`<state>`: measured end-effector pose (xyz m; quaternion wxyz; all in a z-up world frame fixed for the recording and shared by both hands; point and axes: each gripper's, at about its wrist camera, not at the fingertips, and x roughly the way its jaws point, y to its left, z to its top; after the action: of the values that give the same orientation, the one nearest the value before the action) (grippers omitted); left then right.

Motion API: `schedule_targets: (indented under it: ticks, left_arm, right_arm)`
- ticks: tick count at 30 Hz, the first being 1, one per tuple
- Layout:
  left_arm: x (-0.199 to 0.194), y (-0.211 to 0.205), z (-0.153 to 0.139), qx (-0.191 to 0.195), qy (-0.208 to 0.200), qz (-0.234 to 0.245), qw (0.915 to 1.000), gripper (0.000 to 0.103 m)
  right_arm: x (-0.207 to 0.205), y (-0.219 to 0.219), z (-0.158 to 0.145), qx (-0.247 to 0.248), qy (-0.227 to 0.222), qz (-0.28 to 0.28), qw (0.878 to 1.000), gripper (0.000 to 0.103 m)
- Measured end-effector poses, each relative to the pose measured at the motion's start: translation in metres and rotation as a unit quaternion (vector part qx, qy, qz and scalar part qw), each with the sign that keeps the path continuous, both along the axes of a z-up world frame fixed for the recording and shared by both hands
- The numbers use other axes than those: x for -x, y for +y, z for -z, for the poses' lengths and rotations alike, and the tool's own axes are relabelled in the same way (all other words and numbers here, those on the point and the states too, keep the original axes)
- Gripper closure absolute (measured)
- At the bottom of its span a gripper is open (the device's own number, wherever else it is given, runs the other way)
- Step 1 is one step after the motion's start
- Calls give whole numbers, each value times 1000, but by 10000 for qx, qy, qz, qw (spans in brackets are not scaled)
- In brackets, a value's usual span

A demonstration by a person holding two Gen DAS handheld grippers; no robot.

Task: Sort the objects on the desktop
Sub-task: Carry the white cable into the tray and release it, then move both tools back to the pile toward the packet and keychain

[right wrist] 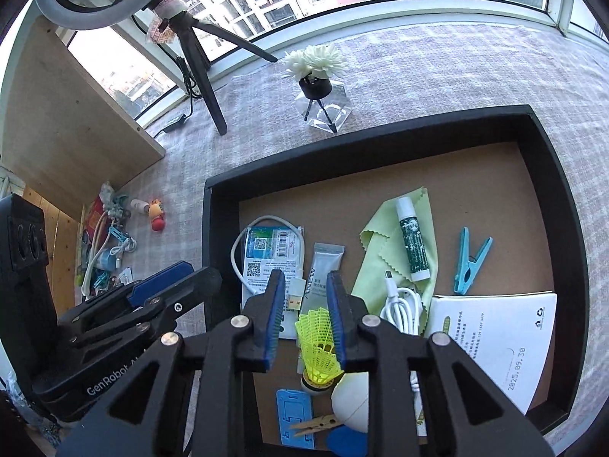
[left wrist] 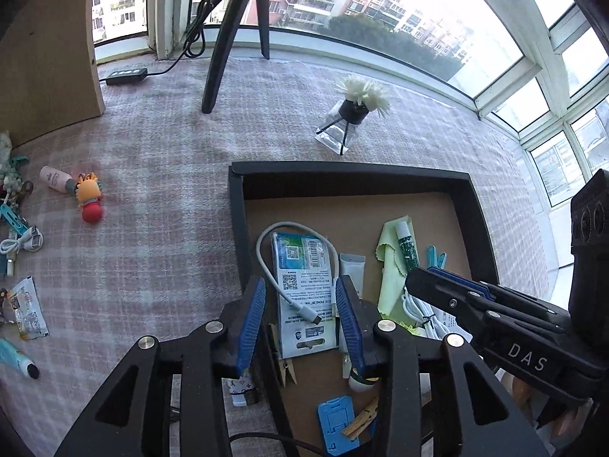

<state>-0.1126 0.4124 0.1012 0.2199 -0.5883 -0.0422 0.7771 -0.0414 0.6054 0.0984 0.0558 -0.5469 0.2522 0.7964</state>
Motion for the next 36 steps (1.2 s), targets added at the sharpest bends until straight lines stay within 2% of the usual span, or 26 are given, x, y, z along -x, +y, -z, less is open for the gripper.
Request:
schedule_targets:
  ticks: [7,18,20,22,23,29,36]
  left_arm:
    - [7,-65,3,208,40,-636,9978,66]
    - [22,-177,30,777,-167,-1732,9817,66]
    - [25,-197,35,835,-249,-1918,9776,66]
    - [28,-215,39,923,-325,-2082,9732,66]
    - [29,-222,40,944,-348,-2142,9716,66]
    - [33,-248,54,968,-560,-2291,9669,66]
    - [36,-253,74,1018,-816,-2294,9645,66]
  right_arm:
    - [21,-33,-5,-158,50,-447,9989,80]
    - [64,-96,-3,-403,13,-1312,9905,80]
    - [75,-109,-2,-458,7,-1492,9877,78]
    - [88,-123,0,-499,9,-1682,9845,68]
    - [94,-130,2,-510,2,-1756,9831,66]
    - [138,-170,20,-621,-113,-2227,9728,65]
    - [181,-196,51,-703,-243,-2343,9693,62]
